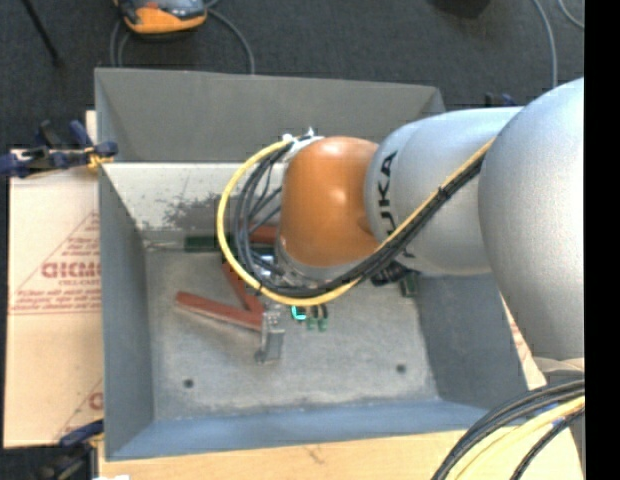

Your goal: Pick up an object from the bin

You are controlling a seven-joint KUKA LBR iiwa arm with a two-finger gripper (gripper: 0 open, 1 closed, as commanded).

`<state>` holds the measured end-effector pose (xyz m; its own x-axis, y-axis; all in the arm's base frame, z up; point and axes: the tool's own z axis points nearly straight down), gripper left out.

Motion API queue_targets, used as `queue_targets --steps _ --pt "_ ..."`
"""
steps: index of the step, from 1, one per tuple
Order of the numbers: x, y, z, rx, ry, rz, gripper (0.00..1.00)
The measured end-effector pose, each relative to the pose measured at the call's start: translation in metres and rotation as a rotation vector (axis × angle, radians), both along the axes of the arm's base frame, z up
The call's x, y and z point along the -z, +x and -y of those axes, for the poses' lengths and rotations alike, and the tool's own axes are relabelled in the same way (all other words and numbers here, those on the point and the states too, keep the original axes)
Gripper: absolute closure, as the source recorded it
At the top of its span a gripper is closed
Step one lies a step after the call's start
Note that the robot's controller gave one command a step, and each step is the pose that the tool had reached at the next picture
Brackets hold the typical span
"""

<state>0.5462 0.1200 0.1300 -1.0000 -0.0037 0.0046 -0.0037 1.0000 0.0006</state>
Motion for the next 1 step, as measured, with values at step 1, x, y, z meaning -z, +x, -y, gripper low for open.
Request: queue_targets --steps 1 --pt "-0.0037 0.0020 0.0003 0.003 0.001 0.007 0.00"
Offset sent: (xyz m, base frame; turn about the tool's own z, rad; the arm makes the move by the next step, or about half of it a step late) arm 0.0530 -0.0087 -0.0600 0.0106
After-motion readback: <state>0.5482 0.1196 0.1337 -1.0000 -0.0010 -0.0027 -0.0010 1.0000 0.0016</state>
